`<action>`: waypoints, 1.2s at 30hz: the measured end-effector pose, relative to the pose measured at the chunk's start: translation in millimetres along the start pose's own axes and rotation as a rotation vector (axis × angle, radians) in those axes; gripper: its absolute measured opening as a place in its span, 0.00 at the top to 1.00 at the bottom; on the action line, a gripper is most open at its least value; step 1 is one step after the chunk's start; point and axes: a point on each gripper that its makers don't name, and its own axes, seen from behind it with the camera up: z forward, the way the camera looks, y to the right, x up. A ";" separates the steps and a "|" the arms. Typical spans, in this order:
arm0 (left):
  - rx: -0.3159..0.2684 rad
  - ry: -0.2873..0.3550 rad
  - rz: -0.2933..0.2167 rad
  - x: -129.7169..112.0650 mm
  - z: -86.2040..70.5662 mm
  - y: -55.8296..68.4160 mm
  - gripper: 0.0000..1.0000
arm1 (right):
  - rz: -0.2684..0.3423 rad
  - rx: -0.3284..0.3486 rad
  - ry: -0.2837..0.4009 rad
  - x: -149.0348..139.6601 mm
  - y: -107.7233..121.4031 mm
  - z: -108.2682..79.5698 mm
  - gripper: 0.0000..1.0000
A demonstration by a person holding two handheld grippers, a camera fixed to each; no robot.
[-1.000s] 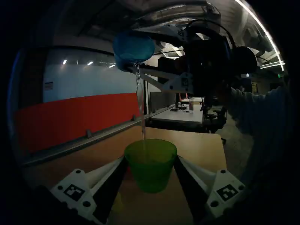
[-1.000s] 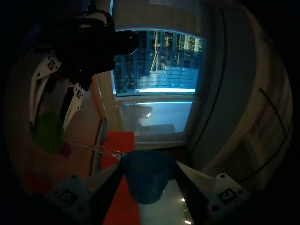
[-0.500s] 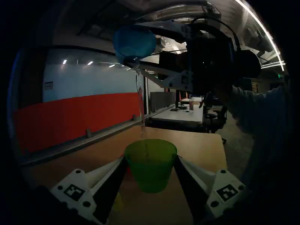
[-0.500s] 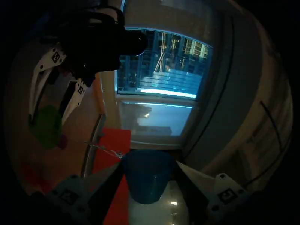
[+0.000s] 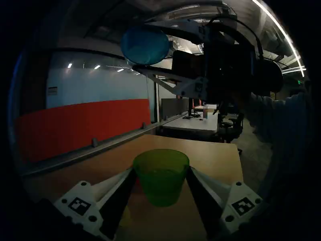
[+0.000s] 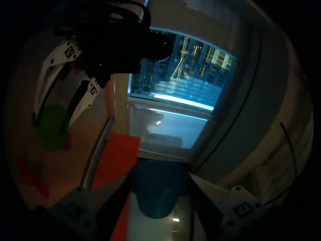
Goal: Pour water
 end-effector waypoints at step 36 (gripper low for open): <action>0.023 0.007 0.017 6.4 -6.6 -0.4 0.14 | 1.242 -0.014 -0.015 -11.2 -14.7 -26.5 0.08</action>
